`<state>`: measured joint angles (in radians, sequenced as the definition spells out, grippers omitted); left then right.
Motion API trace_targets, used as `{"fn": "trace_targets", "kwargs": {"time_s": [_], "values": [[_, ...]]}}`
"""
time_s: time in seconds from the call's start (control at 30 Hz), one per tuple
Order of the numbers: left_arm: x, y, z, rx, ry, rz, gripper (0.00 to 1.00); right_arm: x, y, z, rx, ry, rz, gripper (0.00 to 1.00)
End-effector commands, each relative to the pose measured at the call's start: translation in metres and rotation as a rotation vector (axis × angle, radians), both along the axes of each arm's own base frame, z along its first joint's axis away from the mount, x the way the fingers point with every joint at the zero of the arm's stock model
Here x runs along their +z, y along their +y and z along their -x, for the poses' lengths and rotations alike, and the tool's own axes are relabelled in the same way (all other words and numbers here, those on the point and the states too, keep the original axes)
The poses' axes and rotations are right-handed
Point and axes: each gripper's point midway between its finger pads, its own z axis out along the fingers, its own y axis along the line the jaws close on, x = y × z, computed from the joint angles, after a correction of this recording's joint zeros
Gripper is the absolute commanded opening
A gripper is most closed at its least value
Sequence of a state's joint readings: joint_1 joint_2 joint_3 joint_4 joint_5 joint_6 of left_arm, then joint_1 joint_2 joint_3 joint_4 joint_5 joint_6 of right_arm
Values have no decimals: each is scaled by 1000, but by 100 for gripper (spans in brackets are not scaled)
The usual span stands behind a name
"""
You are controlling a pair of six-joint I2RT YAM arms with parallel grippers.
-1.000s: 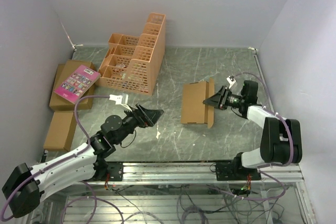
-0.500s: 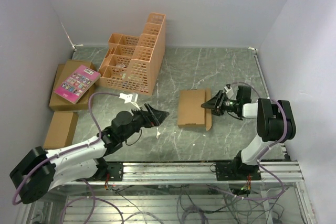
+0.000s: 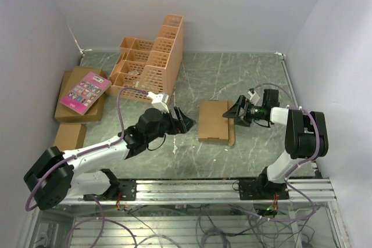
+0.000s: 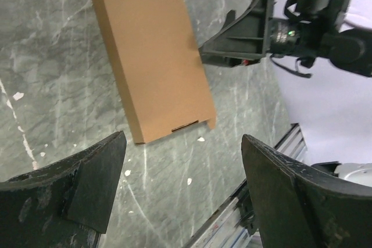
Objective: Fold the paper box
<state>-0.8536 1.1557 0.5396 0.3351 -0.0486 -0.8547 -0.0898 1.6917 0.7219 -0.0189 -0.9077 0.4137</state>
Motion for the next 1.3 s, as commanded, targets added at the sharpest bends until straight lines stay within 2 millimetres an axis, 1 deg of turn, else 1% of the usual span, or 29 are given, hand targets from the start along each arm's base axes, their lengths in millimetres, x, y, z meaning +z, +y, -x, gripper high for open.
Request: {"fn": "trace_targets", "kwargs": {"time_s": [0.0,0.07,0.13,0.2,0.23,0.27,0.33,0.4,0.47,0.5,0.53,0.57,0.6,0.63,0.67,0.7,0.77,0.83,0.93,0.97,1.0,1.03,1.07,1.1,1.13,1.17,1.2,1.27], "values": [[9,-4,-1,-42,-23,-45,90,-6,-18,8,41,-29,151,92],[11,-5,-1,-49,-30,-53,90,-6,-24,10,57,-52,194,93],[12,-5,-2,-52,-36,-61,90,-1,-33,6,69,-95,233,93],[11,-4,-2,-49,-41,-68,90,10,-41,1,80,-157,261,93],[11,-3,-2,-48,-46,-66,90,20,-44,-1,98,-212,269,92],[7,-1,-1,-48,-46,-70,90,30,-48,-6,122,-284,301,92],[4,2,-1,-34,-60,-62,90,49,-56,-12,193,-452,406,92],[3,4,0,-22,-77,-26,90,67,-61,-13,291,-644,511,91],[4,6,2,-15,-100,33,89,82,-55,-1,439,-853,565,84],[4,6,2,-10,-108,61,89,87,-48,10,528,-969,578,81],[4,6,3,-13,-111,79,89,88,-42,20,620,-1080,597,76],[4,4,4,-20,-114,95,89,86,-36,32,740,-1201,633,68],[0,3,5,-29,-104,94,88,82,-32,41,825,-1271,666,62],[-2,1,6,-36,-93,91,88,75,-30,47,903,-1300,704,59],[-4,-1,6,-45,-83,86,88,66,-26,51,968,-1296,722,54],[-7,-2,8,-57,-73,79,88,58,-27,53,1008,-1274,737,48],[-11,-4,9,-69,-59,74,87,42,-25,57,1101,-1226,726,33],[-14,-4,10,-67,-49,73,86,28,-22,58,1154,-1162,702,21],[-27,-3,8,-58,-20,22,84,12,-15,54,1182,-1101,714,3],[-34,-2,6,-58,-7,-11,84,10,-14,51,1182,-1102,726,1],[-36,-4,4,-63,-2,-44,82,5,-10,53,1206,-1097,736,0],[-44,-4,2,-65,13,-88,80,3,-6,53,1215,-1097,742,0],[-48,-5,-1,-70,16,-126,77,0,-2,53,1223,-1099,740,0],[-58,-4,-3,-72,31,-186,73,-3,1,54,1233,-1094,737,0],[-58,-4,-7,-67,28,-208,70,-6,5,56,1248,-1092,731,0],[-64,-2,-9,-64,37,-253,68,-8,7,58,1265,-1085,729,0],[-66,1,-11,-55,35,-279,64,-11,9,60,1280,-1075,728,0],[-64,6,-15,-29,24,-305,61,-14,14,65,1304,-1072,715,0]]}}
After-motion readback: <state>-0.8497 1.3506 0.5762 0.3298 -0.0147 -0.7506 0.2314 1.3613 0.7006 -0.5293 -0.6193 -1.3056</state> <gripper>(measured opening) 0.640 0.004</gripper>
